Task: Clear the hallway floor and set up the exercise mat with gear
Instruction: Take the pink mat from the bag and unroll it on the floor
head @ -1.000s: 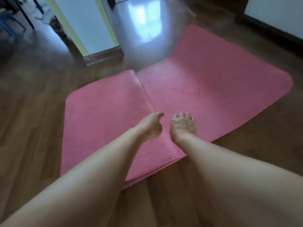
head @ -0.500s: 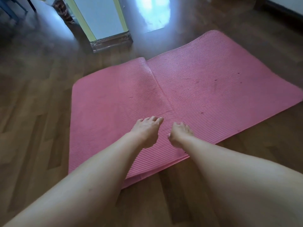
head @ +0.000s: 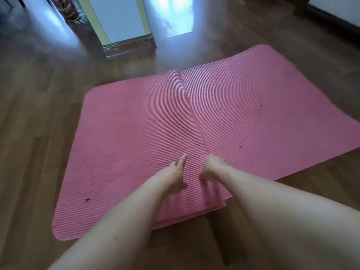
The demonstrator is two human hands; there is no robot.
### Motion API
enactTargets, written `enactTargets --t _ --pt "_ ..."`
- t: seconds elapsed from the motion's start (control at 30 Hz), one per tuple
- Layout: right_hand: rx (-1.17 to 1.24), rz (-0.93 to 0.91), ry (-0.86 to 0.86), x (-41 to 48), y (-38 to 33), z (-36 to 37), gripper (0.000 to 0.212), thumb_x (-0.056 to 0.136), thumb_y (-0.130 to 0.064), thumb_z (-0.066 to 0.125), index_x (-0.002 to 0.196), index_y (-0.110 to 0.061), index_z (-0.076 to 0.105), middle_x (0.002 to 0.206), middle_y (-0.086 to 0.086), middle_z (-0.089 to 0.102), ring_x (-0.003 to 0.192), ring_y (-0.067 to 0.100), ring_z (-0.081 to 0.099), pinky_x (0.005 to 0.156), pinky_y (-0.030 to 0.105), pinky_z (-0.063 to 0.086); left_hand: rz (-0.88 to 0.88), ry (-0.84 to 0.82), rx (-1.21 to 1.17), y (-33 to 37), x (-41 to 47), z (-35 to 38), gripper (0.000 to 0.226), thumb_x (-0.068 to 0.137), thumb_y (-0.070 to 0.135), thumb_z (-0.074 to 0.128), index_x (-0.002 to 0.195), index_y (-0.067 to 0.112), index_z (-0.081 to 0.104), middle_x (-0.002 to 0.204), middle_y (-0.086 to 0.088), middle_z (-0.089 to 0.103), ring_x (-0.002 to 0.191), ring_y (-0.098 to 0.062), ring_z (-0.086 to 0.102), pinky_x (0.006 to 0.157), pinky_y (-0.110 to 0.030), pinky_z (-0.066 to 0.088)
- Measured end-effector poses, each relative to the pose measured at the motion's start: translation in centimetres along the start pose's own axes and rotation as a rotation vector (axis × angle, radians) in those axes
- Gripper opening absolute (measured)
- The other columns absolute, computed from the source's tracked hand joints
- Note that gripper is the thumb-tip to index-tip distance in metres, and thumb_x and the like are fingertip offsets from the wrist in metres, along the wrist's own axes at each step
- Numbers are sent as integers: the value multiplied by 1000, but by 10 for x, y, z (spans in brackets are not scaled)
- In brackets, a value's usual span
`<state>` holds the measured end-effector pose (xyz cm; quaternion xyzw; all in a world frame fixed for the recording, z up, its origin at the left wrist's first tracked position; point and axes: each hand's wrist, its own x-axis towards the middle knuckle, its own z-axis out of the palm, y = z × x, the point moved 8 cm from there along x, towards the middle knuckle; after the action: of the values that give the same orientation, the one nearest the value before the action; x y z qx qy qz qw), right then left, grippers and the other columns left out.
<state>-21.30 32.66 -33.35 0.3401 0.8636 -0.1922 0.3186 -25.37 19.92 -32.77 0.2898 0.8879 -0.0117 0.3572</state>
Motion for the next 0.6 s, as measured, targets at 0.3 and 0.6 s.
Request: enactTargets --t 0.3,0.6 --pt "50 -16 52 -13 -27 -13 43 77 -9 60 118 3 58 120 16 64 110 27 63 83 33 52 65 44 -60 -10 13 -2 104 81 39 67 149 30 -10 158 -7 17 140 -27 31 110 -45 32" --pt "58 146 244 8 34 -63 55 81 -8 59 131 4 38 126 17 58 119 30 55 90 35 47 93 52 -41 58 56 0 97 83 38 61 147 41 -12 160 1 -4 142 -44 12 107 -69 5"
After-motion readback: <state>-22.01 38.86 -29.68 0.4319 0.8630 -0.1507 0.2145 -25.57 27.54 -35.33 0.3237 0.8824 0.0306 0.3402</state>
